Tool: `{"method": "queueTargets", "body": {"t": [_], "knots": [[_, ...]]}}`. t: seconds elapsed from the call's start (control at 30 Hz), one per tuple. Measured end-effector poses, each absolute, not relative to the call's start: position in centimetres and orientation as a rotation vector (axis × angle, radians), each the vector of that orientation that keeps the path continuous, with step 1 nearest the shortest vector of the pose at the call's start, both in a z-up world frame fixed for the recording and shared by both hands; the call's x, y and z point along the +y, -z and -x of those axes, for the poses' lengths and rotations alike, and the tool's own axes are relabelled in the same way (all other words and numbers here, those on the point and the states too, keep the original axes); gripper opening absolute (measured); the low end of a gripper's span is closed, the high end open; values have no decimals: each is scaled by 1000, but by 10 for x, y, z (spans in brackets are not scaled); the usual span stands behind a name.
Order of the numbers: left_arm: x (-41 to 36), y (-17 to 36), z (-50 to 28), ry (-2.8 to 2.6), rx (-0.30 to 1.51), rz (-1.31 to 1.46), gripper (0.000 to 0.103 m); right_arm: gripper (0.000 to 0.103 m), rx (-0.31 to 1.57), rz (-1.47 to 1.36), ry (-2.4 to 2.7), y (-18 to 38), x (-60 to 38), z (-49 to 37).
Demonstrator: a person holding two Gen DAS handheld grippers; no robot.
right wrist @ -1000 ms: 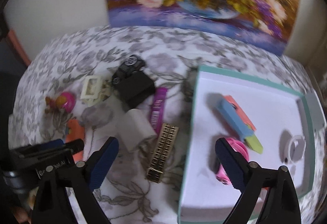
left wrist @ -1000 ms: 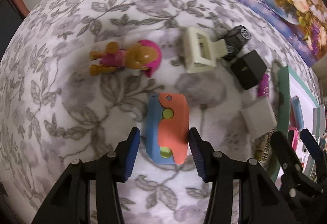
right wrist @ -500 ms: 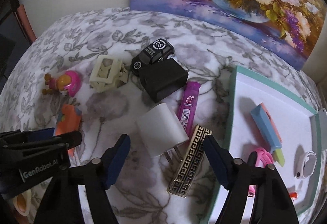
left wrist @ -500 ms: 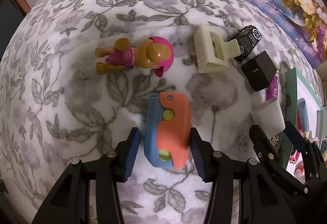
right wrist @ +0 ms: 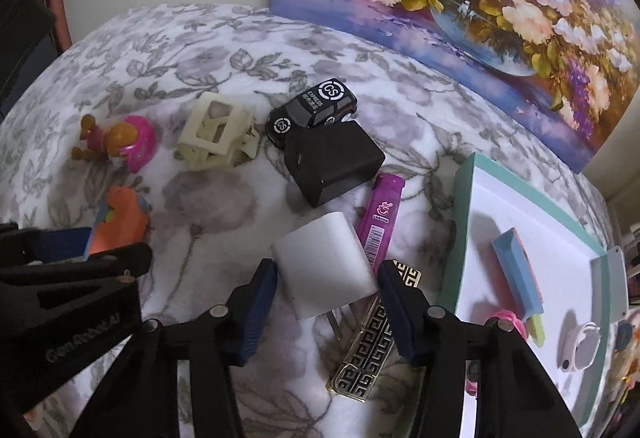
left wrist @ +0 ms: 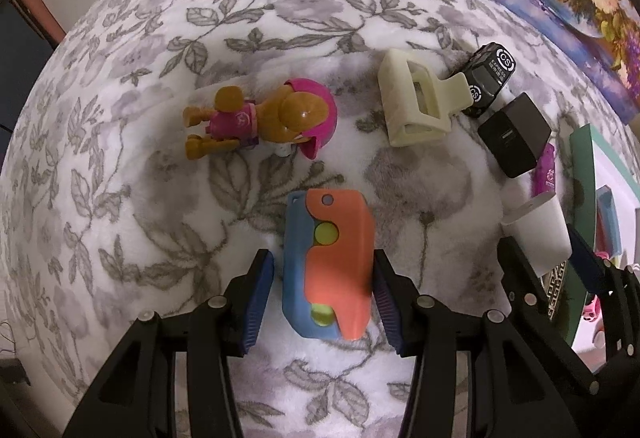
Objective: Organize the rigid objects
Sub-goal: 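Lift the toy block with the left gripper while the right gripper grasps the white charger plug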
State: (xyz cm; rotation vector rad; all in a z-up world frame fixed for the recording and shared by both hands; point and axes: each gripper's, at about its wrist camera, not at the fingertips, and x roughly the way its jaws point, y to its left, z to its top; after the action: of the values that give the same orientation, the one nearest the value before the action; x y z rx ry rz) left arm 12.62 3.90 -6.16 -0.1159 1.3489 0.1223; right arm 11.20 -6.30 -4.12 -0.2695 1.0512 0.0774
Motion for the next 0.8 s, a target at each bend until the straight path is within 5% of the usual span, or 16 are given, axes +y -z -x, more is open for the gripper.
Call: {"method": "queueTargets", "body": {"t": [0.8], "knots": [[53, 15, -128, -94, 1243, 208, 44, 55, 1107, -98, -118, 6, -109, -112]]}}
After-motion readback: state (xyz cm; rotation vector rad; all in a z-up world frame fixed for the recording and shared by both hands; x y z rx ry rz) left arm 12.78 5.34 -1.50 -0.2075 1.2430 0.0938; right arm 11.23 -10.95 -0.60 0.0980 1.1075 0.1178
